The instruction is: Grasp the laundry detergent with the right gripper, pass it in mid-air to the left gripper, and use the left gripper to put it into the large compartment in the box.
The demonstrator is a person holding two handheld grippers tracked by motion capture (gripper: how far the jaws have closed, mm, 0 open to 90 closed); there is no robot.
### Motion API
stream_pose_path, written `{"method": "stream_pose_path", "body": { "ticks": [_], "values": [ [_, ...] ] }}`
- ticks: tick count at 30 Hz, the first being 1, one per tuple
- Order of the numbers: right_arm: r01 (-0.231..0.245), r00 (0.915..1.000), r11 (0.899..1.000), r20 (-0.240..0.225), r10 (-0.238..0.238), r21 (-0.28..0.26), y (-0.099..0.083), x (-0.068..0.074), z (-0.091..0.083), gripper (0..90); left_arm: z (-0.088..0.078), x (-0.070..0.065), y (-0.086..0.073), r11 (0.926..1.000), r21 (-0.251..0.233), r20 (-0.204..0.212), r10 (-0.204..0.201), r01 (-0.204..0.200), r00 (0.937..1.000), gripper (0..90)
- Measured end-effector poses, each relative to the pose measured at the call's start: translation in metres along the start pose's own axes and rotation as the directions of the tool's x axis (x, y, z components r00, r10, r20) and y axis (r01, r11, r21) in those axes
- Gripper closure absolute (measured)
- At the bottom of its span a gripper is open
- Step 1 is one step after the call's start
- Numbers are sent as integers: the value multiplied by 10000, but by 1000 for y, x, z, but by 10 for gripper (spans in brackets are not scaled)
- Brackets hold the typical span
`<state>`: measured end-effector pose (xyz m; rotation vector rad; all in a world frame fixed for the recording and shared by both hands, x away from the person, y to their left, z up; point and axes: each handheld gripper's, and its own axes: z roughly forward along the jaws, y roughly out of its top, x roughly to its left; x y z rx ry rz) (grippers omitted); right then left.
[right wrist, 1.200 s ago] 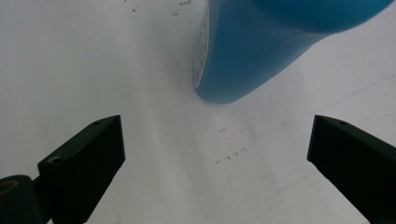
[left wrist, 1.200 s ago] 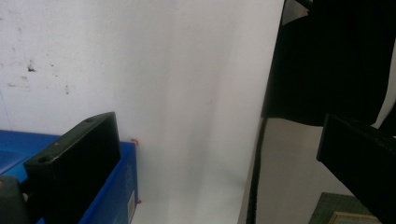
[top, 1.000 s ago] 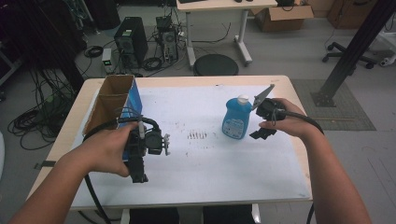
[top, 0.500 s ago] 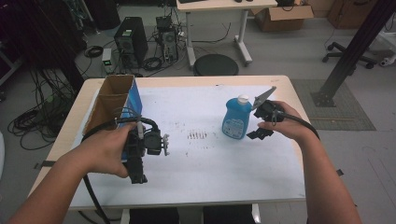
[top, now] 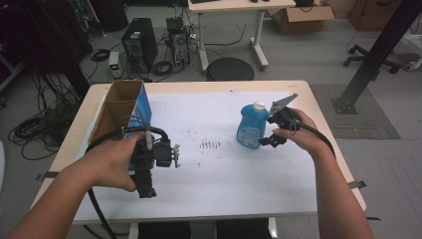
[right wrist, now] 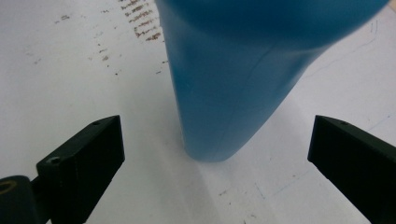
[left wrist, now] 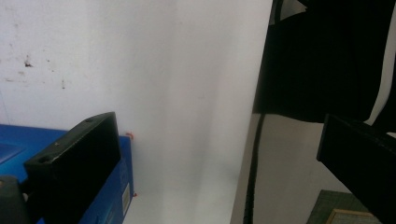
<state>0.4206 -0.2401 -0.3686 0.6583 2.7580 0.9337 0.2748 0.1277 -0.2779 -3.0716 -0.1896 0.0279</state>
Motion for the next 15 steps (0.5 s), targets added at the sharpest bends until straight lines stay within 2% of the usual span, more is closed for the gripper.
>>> {"method": "stream_pose_path", "body": {
  "ticks": [3, 4, 9, 15],
  "values": [
    [-5, 10000, 9998, -20, 5, -179, 0, 0, 0, 37, 0, -1, 0, 10000, 20, 12, 2, -2, 10000, 2],
    [-52, 9999, 9988, -108, 47, -483, -1, 0, 0, 34, 0, -2, 0, 10000, 51, 30, -11, 11, 10000, 2],
    [-124, 9998, 9977, -132, 116, -672, -3, 0, 4, 34, 0, -4, 0, 10000, 100, 34, -4, 4, 10000, 2],
    [-341, 9993, 9927, -162, 325, -1156, -8, 1, 8, 34, 0, -5, 2, 9999, 125, 37, -15, 15, 10000, 2]
  ]
}}
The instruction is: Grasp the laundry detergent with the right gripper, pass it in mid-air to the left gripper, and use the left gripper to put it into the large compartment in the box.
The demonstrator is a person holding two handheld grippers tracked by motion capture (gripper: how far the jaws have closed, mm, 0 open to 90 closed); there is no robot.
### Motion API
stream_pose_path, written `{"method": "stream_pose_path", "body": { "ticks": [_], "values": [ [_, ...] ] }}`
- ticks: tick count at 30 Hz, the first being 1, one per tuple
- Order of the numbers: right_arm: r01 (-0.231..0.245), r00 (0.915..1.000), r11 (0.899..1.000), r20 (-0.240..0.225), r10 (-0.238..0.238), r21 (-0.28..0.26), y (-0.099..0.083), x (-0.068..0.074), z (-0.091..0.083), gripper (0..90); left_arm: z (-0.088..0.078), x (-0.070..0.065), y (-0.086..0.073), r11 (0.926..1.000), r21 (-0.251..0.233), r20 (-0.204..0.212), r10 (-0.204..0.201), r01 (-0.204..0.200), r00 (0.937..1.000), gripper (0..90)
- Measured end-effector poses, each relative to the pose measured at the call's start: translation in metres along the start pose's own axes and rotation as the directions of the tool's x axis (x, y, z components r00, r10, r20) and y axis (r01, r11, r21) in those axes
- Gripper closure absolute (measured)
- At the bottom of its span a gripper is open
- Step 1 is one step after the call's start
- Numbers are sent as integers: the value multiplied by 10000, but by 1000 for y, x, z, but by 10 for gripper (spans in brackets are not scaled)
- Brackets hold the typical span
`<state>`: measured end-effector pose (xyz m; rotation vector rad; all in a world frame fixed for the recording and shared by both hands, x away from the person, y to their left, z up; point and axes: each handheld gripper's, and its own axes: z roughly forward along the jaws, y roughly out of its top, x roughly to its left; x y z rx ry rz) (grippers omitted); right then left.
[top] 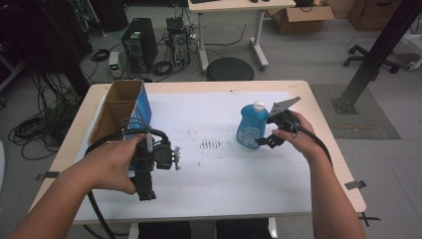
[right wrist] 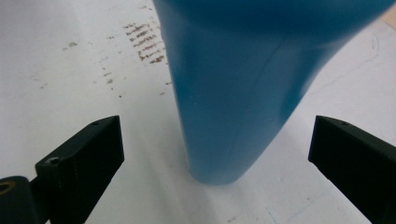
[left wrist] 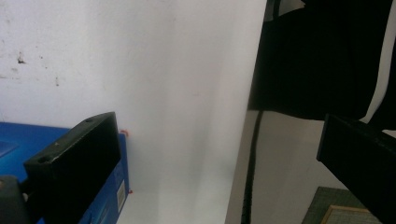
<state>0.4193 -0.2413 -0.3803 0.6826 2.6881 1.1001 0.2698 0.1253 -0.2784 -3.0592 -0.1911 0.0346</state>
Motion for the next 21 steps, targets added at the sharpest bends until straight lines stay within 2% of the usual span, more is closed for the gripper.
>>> {"method": "stream_pose_path", "body": {
  "ticks": [8, 21],
  "values": [
    [32, 10000, 9992, -41, -34, -396, -2, 2, 6, 34, -1, -2, 2, 10000, 26, 8, 46, -46, 10000, 3],
    [-197, 9992, 9936, 324, 235, -1112, -8, 0, 17, 27, 7, -2, 3, 9999, 82, 214, 68, -70, 9997, 2]
  ]
}}
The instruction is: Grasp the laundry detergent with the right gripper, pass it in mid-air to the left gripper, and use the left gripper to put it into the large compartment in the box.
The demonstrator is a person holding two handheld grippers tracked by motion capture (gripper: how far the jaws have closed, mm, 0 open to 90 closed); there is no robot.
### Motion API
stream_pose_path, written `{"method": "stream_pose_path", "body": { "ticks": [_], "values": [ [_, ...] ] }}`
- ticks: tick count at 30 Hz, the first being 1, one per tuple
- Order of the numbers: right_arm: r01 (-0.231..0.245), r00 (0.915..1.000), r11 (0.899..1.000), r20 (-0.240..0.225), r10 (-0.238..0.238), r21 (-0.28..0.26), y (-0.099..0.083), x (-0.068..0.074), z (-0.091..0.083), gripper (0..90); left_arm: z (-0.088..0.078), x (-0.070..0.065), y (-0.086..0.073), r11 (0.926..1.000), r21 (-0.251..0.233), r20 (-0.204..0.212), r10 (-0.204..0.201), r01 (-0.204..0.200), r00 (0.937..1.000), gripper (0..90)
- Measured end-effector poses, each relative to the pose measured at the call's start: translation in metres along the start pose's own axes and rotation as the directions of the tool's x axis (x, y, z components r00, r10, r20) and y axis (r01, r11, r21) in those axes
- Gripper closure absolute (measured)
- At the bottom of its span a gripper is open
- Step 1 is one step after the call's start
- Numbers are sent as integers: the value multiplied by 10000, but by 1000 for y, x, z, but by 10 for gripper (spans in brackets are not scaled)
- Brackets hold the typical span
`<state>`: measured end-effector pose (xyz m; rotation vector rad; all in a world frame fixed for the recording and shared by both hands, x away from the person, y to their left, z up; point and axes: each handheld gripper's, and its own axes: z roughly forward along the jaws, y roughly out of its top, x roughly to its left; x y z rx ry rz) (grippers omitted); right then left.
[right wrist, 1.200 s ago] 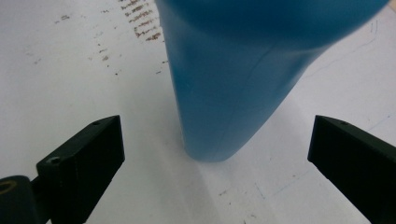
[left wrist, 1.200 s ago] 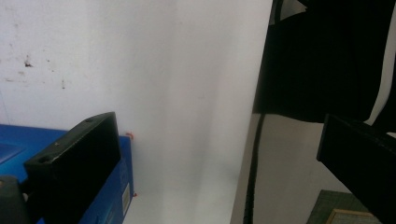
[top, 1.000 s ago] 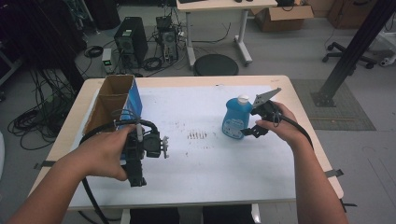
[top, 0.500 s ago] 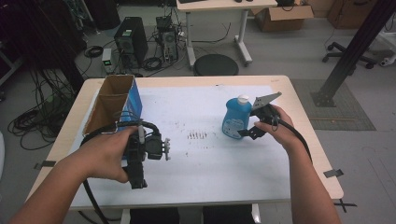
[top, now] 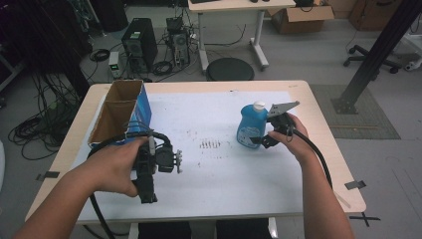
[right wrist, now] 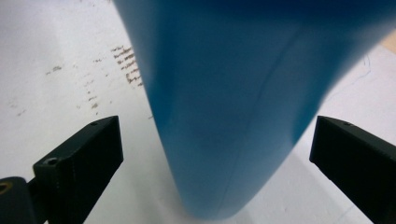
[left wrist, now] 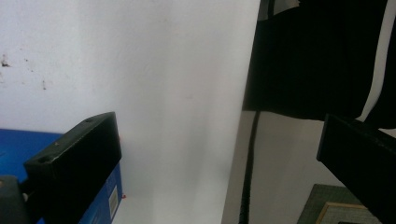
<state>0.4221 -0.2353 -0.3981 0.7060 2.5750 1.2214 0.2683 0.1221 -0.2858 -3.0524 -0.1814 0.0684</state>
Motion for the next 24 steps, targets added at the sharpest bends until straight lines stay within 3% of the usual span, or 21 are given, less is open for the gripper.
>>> {"method": "stream_pose_path", "body": {
  "ticks": [16, 24],
  "values": [
    [-45, 10000, 9970, 84, 51, -774, -2, -1, 9, 13, 0, 0, 10, 9999, 30, 1, 137, -137, 9999, 2],
    [-147, 9998, 9890, 71, 159, -1473, -5, -1, 10, 14, 1, 0, 14, 9999, 22, 16, 170, -170, 9999, 2]
  ]
}}
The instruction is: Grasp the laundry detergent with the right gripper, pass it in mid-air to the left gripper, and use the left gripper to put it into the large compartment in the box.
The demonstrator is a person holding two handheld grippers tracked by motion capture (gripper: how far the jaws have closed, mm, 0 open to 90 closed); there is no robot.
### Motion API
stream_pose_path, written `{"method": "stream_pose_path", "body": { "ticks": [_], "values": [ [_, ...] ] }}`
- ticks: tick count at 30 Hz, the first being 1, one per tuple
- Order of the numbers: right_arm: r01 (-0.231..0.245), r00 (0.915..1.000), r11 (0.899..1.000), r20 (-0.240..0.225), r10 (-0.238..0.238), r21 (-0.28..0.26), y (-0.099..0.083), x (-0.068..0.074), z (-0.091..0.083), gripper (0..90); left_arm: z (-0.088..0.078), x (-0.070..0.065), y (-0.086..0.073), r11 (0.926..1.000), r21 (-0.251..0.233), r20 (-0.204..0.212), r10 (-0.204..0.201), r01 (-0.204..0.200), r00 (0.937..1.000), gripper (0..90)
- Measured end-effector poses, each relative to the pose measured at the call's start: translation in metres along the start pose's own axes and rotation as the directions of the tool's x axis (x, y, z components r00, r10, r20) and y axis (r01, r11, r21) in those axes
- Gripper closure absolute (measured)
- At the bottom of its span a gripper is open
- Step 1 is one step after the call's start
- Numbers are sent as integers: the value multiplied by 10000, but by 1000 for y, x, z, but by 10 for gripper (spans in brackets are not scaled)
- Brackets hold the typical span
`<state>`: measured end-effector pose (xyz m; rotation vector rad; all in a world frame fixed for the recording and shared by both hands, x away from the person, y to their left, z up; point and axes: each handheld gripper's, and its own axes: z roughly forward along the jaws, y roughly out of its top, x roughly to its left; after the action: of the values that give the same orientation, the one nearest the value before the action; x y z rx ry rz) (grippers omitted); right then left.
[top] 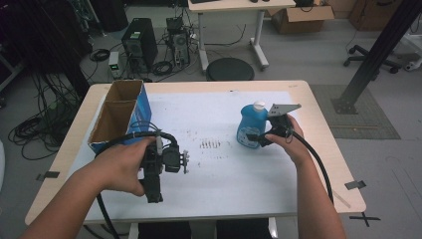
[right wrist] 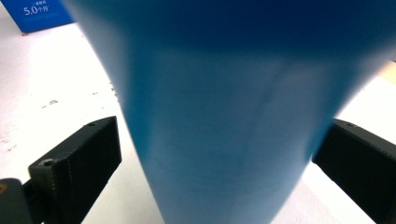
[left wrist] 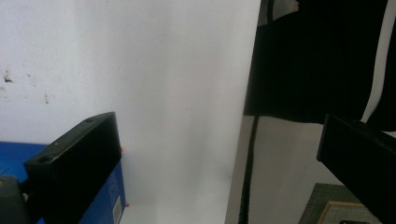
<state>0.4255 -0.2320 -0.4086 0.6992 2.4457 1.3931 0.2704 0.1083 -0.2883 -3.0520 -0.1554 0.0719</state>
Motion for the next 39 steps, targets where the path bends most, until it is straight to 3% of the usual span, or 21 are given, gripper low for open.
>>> {"method": "stream_pose_path", "body": {
  "ticks": [5, 12, 20, 39],
  "values": [
    [-20, 10000, 10000, 71, 20, 41, -1, 2, 2, 21, -1, 0, 2, 10000, 11, -41, 52, -52, 10000, 2],
    [-30, 9998, 9998, 178, 27, 172, -3, 2, 4, 104, -1, 6, 4, 9999, 128, -380, -99, 104, 9992, 3],
    [-43, 9996, 10000, 289, 41, 74, -4, 2, 3, 146, -3, 4, 5, 10000, 89, -382, 31, -28, 9993, 2],
    [-38, 9998, 10000, 188, 37, 51, -6, 2, 5, 259, -4, 4, 2, 9999, 76, -521, -127, 131, 9986, 3]
  ]
}}
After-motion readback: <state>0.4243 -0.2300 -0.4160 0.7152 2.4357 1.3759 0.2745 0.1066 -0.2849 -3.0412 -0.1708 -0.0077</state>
